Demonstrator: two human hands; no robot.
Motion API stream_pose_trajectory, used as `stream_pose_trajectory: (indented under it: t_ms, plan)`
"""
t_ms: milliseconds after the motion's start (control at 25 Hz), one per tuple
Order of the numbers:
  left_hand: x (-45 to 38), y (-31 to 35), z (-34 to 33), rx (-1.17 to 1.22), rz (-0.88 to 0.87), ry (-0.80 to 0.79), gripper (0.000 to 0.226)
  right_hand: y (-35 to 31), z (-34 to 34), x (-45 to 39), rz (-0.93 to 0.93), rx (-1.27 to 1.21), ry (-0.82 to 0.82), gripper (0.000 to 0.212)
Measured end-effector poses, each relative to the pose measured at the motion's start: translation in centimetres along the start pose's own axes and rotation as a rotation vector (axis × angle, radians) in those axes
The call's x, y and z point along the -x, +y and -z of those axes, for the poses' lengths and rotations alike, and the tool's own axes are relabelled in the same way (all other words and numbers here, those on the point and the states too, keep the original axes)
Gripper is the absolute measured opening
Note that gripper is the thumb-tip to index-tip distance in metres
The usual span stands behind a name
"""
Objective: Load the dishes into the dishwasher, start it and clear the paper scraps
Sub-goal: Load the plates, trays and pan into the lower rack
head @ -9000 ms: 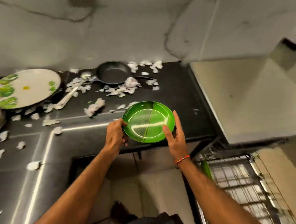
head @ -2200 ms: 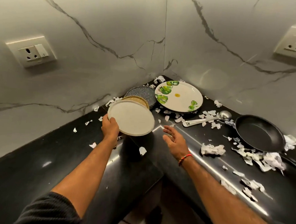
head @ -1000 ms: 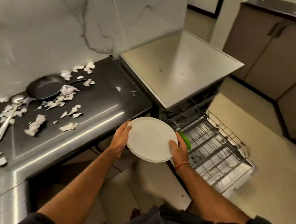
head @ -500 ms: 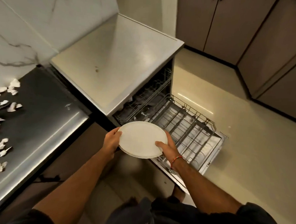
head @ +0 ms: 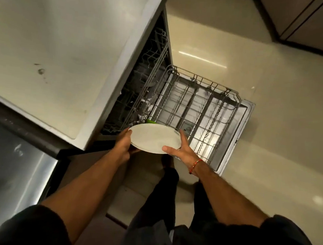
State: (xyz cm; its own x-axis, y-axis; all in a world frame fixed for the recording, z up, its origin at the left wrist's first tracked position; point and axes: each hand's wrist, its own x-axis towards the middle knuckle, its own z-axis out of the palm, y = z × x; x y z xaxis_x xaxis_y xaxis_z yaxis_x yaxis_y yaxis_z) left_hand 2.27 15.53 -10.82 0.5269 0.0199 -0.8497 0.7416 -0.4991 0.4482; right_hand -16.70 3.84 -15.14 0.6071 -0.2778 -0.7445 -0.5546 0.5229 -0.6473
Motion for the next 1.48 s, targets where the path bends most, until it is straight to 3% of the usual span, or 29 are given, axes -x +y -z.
stream_pose_trajectory:
  t_ms: [320, 720, 920, 1000, 1240, 1360, 1480]
  plan:
    - [-14.3, -0.9, -6.4, -0.021, 0.086, -0.060, 0.046, 5.3, 2.1, -13.0, 0.011, 0.009, 0.056, 0.123]
    - [-29.0, -1.1, -10.8, -0.227, 0.040, 0.071, 0.045, 11.7, 1.2, -23.2, -0.015, -0.140, 0.086, 0.093]
    - [-31.7, -0.6, -12.0, -0.302, 0.018, 0.165, 0.032, 13.0, 0.5, -25.8, -0.045, -0.175, 0.129, 0.098]
    - [-32.8, -0.6, -12.6, -0.320, 0.024, 0.214, 0.033, 13.1, 0.7, -26.6, -0.054, -0.154, 0.138, 0.105]
    - [-35.1, -0.6, -12.9, -0.340, 0.104, 0.294, 0.044, 13.8, 0.6, -26.8, -0.036, -0.139, 0.197, 0.099]
    - [-34.3, -1.7, -12.4, -0.432, -0.008, 0.269, 0.049, 13.8, 0.5, -25.8, -0.048, -0.142, 0.230, 0.098]
    - [-33.5, -3.2, -11.2, -0.379, -0.151, 0.334, 0.059, 13.3, 1.5, -23.8, -0.034, -0.085, 0.244, 0.081]
